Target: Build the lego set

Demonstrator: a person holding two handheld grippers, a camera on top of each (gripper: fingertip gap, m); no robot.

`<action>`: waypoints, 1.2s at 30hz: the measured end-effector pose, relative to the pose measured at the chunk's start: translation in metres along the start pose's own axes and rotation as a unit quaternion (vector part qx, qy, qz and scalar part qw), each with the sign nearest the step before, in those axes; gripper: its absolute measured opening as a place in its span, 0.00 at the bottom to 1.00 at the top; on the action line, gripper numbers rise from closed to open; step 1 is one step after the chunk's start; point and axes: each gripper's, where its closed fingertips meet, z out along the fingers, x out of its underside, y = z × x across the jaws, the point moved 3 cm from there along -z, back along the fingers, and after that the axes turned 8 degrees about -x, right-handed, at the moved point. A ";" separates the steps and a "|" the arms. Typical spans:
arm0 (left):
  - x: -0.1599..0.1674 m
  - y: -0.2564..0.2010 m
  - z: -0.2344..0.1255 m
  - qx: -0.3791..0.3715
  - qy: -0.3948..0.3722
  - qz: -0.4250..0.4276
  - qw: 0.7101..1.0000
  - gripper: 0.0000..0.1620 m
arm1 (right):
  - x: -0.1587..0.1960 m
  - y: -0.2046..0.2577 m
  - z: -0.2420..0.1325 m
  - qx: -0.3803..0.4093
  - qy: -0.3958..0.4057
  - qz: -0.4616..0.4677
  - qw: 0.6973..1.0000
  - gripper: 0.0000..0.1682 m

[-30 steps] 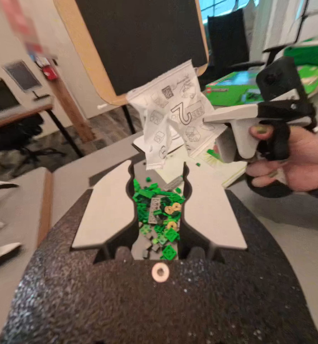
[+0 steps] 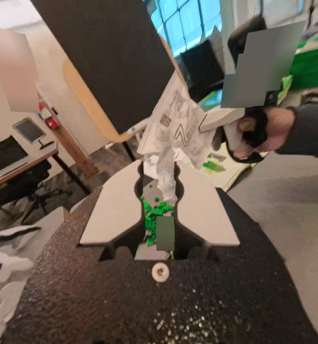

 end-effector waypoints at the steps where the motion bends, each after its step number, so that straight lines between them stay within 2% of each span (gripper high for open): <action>1: -0.007 0.001 -0.008 0.008 -0.034 -0.015 0.999 0.18 | 0.000 0.003 0.001 -0.004 0.023 -0.030 0.999 0.00; 3: -0.008 0.004 -0.016 0.030 -0.038 -0.024 0.999 0.17 | 0.004 0.008 0.001 -0.017 0.069 -0.070 0.995 0.00; 6: 0.002 -0.004 -0.017 0.086 0.023 -0.007 0.996 0.15 | 0.012 0.015 0.002 -0.044 0.130 -0.118 0.984 0.00; 9: 0.004 -0.020 -0.014 0.157 0.053 -0.005 0.986 0.15 | 0.017 0.022 0.009 -0.075 0.167 -0.140 0.973 0.00; 11: 0.006 -0.024 -0.012 0.175 0.072 0.007 0.982 0.00 | 0.021 0.025 0.013 -0.086 0.190 -0.149 0.967 0.00; 14: 0.009 -0.025 -0.014 0.218 0.092 0.002 0.972 0.00 | 0.024 0.018 0.012 -0.070 0.202 -0.149 0.965 0.00; 18: 0.011 -0.019 -0.007 0.203 0.093 -0.044 0.974 0.00 | 0.023 0.015 0.013 -0.061 0.205 -0.157 0.964 0.00; 19: 0.009 -0.020 -0.005 0.197 0.087 -0.052 0.975 0.10 | 0.024 0.013 0.012 -0.057 0.215 -0.161 0.962 0.00; 20: 0.007 -0.021 -0.003 0.195 0.077 -0.054 0.976 0.28 | 0.027 0.011 0.012 -0.051 0.233 -0.171 0.956 0.00; 21: 0.004 -0.026 -0.002 0.204 0.069 -0.045 0.976 0.30 | 0.031 0.011 0.013 -0.051 0.249 -0.179 0.950 0.00; 22: 0.002 -0.031 -0.002 0.218 0.064 -0.031 0.973 0.20 | 0.034 0.013 0.015 -0.056 0.259 -0.183 0.947 0.00; 23: 0.002 -0.034 -0.001 0.222 0.070 -0.012 0.973 0.01 | 0.037 0.014 0.017 -0.056 0.267 -0.188 0.944 0.00; 26: 0.004 -0.033 0.002 0.219 0.087 0.007 0.972 0.00 | 0.040 0.012 0.017 -0.045 0.274 -0.192 0.941 0.00; 29: 0.000 -0.029 0.007 0.184 0.072 -0.020 0.980 0.00 | 0.031 0.003 0.013 0.006 0.229 -0.200 0.953 0.00; 30: -0.001 -0.024 0.009 0.148 0.065 -0.021 0.987 0.06 | 0.028 -0.004 0.010 0.050 0.217 -0.218 0.950 0.00; 31: -0.003 -0.018 0.010 0.103 0.054 -0.023 0.993 0.18 | 0.031 -0.007 0.005 0.071 0.225 -0.223 0.946 0.00; 32: -0.006 -0.012 0.011 0.054 0.037 -0.030 0.997 0.25 | 0.037 -0.006 0.000 0.076 0.244 -0.216 0.942 0.00; 34: -0.012 -0.008 0.008 -0.031 -0.009 -0.059 0.998 0.29 | 0.043 -0.007 -0.013 0.117 0.251 -0.229 0.933 0.00; 36: -0.012 -0.019 0.007 -0.089 -0.039 -0.063 0.993 0.28 | 0.040 -0.004 -0.031 0.159 0.222 -0.216 0.938 0.00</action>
